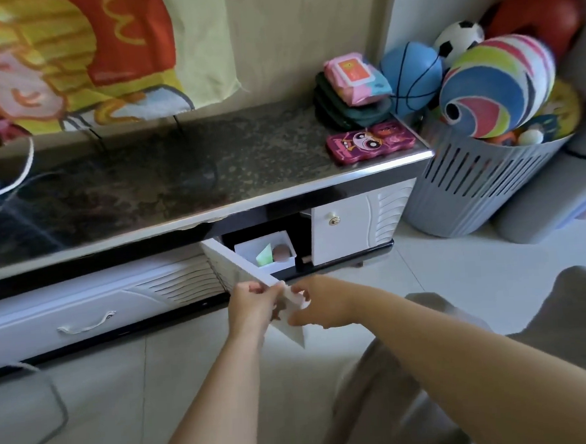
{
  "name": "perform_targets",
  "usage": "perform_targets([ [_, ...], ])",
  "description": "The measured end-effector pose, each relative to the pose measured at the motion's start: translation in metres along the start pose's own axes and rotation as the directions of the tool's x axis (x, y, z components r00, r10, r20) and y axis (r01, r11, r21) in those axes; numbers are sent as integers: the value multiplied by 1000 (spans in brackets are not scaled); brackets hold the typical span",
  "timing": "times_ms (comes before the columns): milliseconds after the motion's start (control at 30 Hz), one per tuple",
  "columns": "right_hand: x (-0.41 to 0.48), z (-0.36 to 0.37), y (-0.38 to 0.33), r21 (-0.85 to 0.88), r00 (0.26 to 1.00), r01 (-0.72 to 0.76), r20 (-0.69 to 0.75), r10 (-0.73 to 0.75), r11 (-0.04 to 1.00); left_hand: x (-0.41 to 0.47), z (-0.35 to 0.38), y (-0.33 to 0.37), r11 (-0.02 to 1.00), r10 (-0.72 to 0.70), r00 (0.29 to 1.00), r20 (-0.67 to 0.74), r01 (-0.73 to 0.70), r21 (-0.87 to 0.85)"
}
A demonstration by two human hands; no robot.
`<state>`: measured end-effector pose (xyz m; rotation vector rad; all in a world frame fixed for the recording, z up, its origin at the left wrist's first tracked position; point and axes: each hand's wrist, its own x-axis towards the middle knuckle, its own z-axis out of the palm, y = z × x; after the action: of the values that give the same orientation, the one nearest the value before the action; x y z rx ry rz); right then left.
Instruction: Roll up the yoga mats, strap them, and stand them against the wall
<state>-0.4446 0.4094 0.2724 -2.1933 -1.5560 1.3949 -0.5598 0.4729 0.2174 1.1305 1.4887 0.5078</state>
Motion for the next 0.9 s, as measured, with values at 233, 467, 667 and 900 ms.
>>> perform_targets([
  [233, 44, -33, 21, 80, 923, -128, -354, 148, 989, 42, 42, 17, 998, -18, 999, 29, 20, -62],
  [467, 101, -45, 51, 864, 824, 45, -315, 470, 501, 76, 58, 17, 991, 75, 996, 47, -69, -117],
  [667, 115, -45, 48, 935, 870, 81, -236, 433, 347, 98, 67, 23, 992, 119, 992, 48, -117, -55],
  [900, 103, -52, 47, 917, 895, 55, -220, 387, 395, 108, 73, 38, 993, 116, 990, 85, -115, -24],
])
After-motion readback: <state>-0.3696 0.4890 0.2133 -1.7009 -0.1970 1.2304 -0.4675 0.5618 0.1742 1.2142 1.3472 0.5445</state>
